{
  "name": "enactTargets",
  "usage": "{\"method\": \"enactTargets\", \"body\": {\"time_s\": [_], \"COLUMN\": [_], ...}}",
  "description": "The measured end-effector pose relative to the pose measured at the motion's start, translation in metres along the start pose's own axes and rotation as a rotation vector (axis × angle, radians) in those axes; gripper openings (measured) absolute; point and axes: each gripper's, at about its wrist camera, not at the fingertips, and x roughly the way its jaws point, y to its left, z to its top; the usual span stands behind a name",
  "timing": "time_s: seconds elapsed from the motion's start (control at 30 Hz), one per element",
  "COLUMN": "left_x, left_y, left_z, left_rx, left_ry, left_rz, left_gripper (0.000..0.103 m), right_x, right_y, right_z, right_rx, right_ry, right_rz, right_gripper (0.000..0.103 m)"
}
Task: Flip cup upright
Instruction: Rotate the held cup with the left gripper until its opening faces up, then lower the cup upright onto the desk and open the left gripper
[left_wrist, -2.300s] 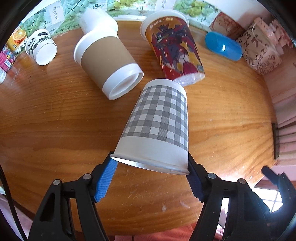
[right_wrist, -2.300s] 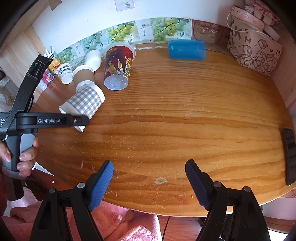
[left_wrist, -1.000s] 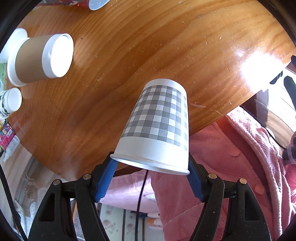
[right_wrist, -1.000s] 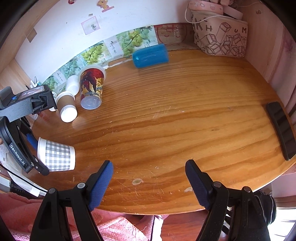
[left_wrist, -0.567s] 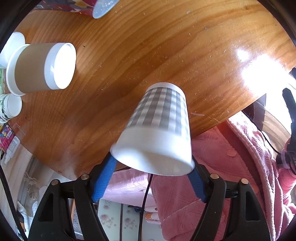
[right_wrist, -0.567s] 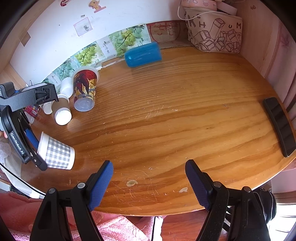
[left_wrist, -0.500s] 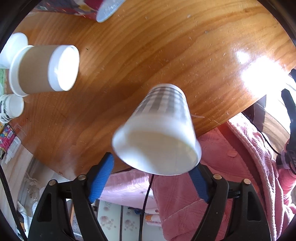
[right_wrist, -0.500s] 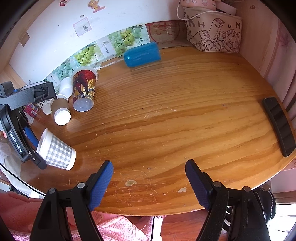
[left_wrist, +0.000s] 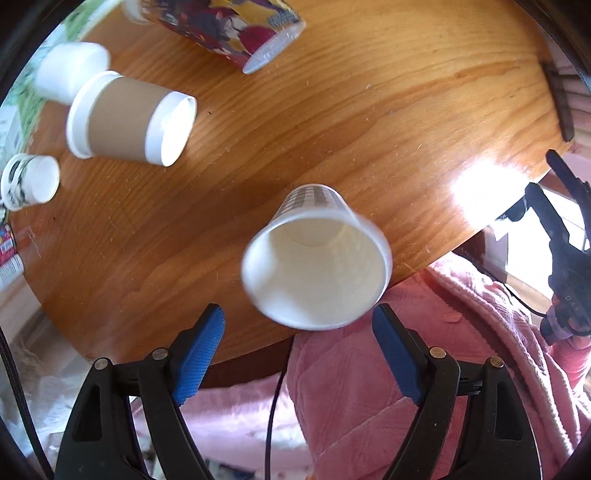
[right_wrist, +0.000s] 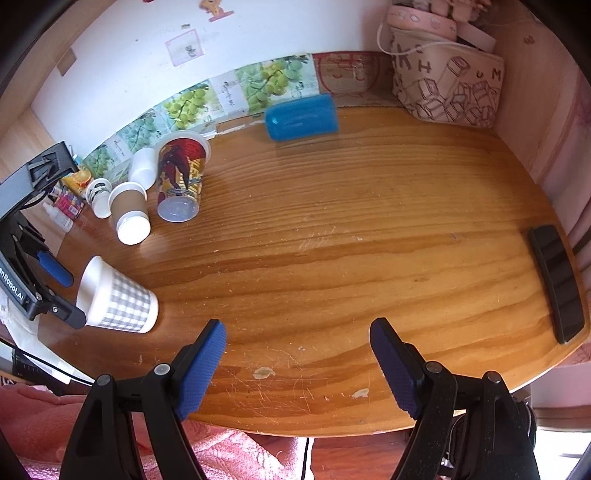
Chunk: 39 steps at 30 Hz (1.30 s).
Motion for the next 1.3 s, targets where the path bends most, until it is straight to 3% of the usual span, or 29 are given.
{"method": "enactTargets", "body": {"time_s": [0.13,0.3,0.43,0.53,0.73,0.97,1.2,1.3], "left_x": [-0.016,-0.033,-0.025,-0.019,-0.018,-0.029,-0.05,-0.062], "left_y": [0.004,0.016,0.004,-0.004,0.0,0.003,0.005,0.002], "left_z": [-0.031,-0.088,-0.129,-0.155,-0.198,-0.232,-0.254,-0.259], "left_rx": [-0.063,-0.211,-0.354,-0.445,-0.555,-0.648,-0.658,-0.647], "left_ry": [-0.188,-0.527,-0.764,-0.887,-1.013,-1.134,-1.197,-1.224], "left_rz": [0.012,-0.11,-0.101,-0.096,-0.075,-0.033,-0.028,-0.024], "left_gripper": [0.085,0.085,0.085,0.085,0.085,0.085,0.085,0.085], "right_x": [-0.008,-0.021,-0.039,-0.058,-0.095,-0.13,-0.161,-0.17], "right_y": [0.011,0.03,0.047,0.061,0.085,0.101,0.112,0.116], "right_z": [0.004,0.009,0.01,0.007,0.001,-0.001,0.003,0.002], "right_rx": [-0.051,-0.126,-0.173,-0.205,-0.213,-0.199,-0.16,-0.154], "right_ry": [-0.015,-0.06,-0.129,-0.192,-0.275,-0.31,-0.336,-0.353], "right_rz": [0.015,0.033,0.061,0.086,0.147,0.174,0.201,0.191], "right_gripper": [0.081,0.081,0.081,0.082,0.083,0.083,0.083,0.088]}}
